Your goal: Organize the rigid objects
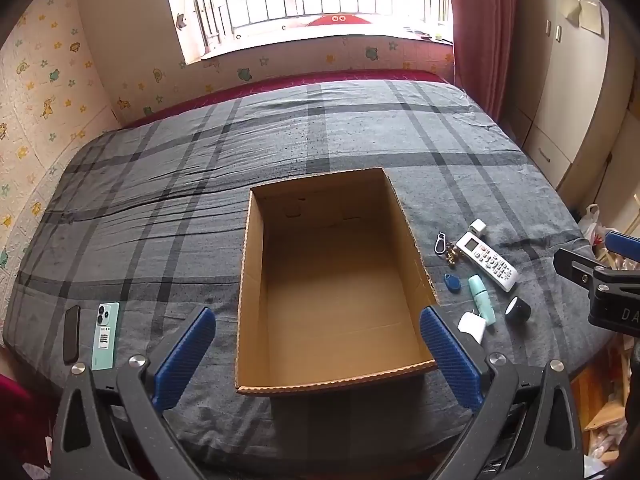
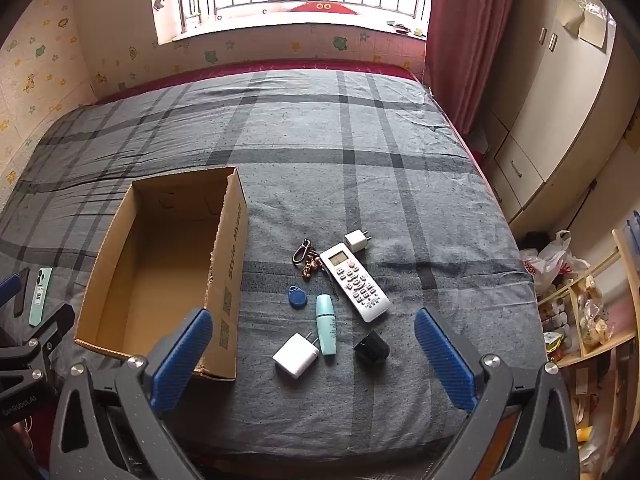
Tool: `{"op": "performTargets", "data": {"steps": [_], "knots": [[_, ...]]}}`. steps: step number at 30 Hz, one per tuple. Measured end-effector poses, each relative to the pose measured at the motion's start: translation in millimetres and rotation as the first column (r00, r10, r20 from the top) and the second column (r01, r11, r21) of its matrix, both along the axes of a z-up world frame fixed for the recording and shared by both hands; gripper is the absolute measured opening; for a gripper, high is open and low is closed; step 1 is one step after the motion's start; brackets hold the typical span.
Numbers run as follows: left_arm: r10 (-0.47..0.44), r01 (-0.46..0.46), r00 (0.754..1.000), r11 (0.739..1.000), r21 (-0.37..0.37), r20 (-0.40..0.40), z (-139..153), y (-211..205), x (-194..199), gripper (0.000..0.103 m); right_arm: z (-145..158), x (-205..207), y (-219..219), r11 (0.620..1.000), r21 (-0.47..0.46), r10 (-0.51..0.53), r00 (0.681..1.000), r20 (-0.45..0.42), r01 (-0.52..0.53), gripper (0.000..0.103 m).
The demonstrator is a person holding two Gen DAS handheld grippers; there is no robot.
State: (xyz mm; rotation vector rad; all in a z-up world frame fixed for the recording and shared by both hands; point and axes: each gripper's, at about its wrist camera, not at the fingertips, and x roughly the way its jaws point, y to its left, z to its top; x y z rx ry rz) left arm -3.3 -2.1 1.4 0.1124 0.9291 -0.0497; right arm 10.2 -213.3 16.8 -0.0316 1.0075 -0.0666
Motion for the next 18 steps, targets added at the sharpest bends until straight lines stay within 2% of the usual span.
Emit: {"op": "performTargets", "data": {"steps": [18], "knots": [[0.008, -0.008, 1.000, 1.000, 0.002, 0.003, 2.5, 2.4, 2.8, 0.103, 3.5, 1.2, 4.9, 1.000, 0.004, 0.006, 1.000, 0.002, -0.006, 0.103]]}}
